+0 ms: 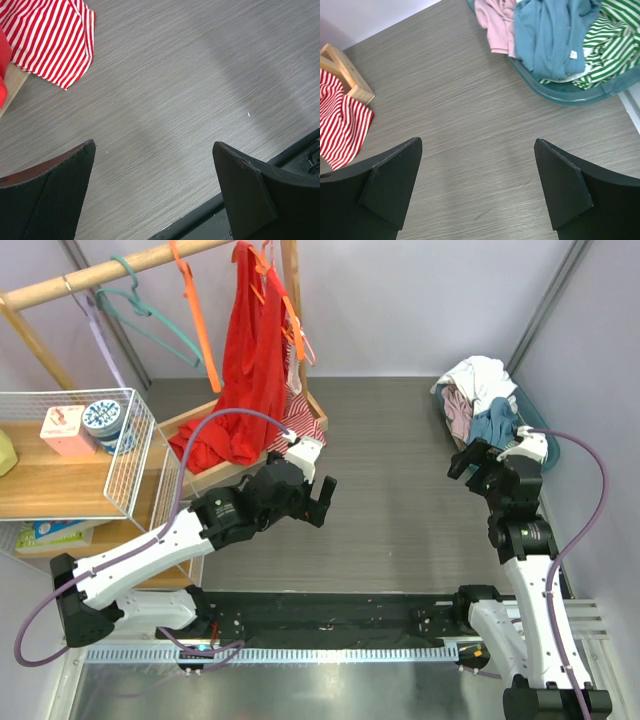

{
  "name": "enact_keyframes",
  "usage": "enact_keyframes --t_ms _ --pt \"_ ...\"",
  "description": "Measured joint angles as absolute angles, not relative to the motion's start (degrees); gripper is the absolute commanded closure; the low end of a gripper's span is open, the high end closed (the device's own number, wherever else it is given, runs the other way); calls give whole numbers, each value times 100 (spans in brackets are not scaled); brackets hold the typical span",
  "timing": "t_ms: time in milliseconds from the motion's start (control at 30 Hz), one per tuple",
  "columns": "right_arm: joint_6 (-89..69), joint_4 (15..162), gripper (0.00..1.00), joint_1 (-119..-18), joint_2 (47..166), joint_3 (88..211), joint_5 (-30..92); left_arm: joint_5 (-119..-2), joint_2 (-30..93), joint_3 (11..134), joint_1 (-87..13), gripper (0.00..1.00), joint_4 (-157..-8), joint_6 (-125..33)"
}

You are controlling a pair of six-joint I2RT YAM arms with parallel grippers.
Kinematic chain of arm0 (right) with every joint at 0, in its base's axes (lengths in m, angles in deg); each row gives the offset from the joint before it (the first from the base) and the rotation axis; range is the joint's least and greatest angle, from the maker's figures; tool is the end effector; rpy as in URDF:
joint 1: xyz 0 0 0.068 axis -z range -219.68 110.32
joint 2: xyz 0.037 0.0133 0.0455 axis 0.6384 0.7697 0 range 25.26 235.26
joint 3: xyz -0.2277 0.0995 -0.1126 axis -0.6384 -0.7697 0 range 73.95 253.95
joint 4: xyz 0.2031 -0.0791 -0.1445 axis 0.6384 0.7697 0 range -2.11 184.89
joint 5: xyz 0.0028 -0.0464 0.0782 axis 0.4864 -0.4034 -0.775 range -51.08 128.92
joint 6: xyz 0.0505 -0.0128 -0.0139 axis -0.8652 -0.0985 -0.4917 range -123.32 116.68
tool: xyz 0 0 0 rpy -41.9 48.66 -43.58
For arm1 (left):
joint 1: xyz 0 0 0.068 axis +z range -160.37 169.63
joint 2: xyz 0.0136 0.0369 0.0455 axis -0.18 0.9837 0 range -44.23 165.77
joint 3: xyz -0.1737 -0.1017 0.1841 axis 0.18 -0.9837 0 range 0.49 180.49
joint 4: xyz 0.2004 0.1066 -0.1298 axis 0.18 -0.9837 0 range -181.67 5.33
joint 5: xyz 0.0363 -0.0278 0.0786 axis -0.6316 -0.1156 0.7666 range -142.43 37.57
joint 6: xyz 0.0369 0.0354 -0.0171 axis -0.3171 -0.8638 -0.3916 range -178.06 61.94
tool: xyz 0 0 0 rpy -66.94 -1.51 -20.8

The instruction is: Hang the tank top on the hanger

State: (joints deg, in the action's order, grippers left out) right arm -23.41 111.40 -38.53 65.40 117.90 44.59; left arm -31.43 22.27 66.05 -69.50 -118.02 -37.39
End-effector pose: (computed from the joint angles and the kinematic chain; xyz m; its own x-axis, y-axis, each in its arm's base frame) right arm 0.1617 -0.0068 0.3230 -0.2779 0.3475 -0.8956 0.2219 0.9303 0.2922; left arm 0.1388 -0.2075 0.3511 -0.4996 0.1936 -0.8443 0.5056 0.8566 -0.1027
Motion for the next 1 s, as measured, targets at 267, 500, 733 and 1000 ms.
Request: enact_keyframes --t_ms 267,500,733,1000 --pt "-2466 11216 0 -3853 6507 11814 4903 -3747 2216 6798 -6929 0 -11782 -3884" --pt "-2473 11267 0 -3853 7232 12238 5088 -4706 2406 6765 -6144 0 -11550 -3991" --pt "-2339 11470 0 -3842 8843 13466 5379 -4796 2260 6348 -5661 0 -11384 -4006" --pt "-2346 11430 7 -3597 10450 14367 5705 -4691 2194 6304 -5663 0 -11432 -4006"
